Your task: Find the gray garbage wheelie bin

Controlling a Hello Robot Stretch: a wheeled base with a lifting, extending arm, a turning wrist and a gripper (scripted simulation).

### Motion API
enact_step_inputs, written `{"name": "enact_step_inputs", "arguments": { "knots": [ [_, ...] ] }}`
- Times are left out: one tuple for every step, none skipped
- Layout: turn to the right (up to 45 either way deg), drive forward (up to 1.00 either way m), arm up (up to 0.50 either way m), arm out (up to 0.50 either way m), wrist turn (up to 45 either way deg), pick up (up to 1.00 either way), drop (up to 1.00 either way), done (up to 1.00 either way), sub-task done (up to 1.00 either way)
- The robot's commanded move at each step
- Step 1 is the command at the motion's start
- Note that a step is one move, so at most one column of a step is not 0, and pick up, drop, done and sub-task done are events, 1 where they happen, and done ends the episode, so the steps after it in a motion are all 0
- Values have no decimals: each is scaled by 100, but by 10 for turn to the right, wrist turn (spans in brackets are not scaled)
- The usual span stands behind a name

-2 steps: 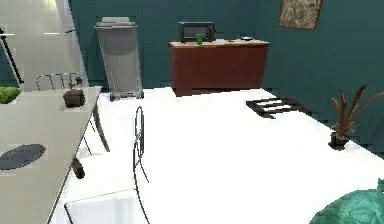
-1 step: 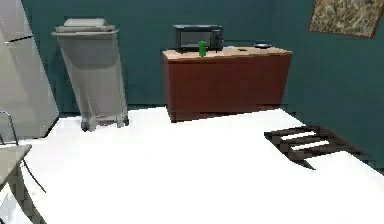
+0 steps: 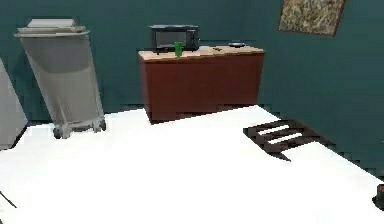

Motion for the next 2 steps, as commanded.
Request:
{"name": "enact_step_inputs", "arguments": {
  "knots": [
    [0, 10, 0, 0, 0, 0, 0, 0, 0],
    [-90, 0, 0, 0, 0, 0, 0, 0, 0]
  ]
}}
